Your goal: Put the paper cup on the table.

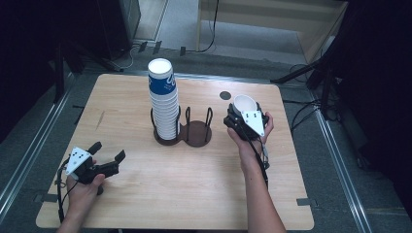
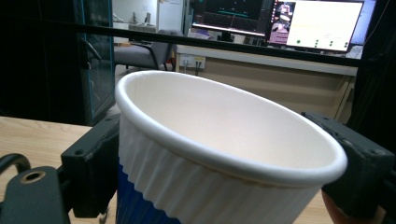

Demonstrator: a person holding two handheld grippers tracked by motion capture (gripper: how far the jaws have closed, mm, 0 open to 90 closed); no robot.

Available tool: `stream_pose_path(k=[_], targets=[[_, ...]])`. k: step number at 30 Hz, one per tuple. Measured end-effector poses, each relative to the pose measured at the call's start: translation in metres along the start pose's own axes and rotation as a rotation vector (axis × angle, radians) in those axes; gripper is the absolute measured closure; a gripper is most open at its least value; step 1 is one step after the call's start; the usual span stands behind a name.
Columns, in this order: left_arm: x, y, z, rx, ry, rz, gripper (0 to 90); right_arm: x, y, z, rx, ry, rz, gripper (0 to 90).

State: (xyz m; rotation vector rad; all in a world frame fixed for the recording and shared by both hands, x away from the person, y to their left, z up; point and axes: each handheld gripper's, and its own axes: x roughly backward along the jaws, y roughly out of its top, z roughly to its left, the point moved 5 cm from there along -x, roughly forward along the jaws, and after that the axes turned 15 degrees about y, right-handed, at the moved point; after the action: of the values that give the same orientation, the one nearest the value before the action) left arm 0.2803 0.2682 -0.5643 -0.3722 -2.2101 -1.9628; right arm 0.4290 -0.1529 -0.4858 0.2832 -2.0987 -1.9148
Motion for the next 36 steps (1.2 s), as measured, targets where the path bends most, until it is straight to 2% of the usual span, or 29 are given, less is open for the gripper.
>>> stream_pose_path(k=[7, 11, 15, 23, 36], targets=[[0.000, 0.000, 0.000, 0.006, 0.002, 0.000, 2.4, -0.007, -0.007, -0.005, 0.002, -0.014, 0.006, 12.0], [0.000, 0.000, 0.000, 0.007, 0.002, 0.001, 2.5, -0.011, -0.014, -0.008, -0.007, -0.024, 0.025, 12.0], [0.000, 0.000, 0.000, 0.007, 0.001, 0.001, 2.5, -0.014, -0.019, -0.010, 0.004, -0.038, 0.041, 12.0], [0.000, 0.000, 0.000, 0.006, 0.001, 0.001, 2.5, -0.021, -0.030, -0.012, -0.018, -0.040, 0.071, 11.9], [-0.001, 0.000, 0.000, 0.009, -0.001, 0.001, 2.5, -0.029, -0.045, -0.018, 0.003, -0.061, 0.132, 11.5]])
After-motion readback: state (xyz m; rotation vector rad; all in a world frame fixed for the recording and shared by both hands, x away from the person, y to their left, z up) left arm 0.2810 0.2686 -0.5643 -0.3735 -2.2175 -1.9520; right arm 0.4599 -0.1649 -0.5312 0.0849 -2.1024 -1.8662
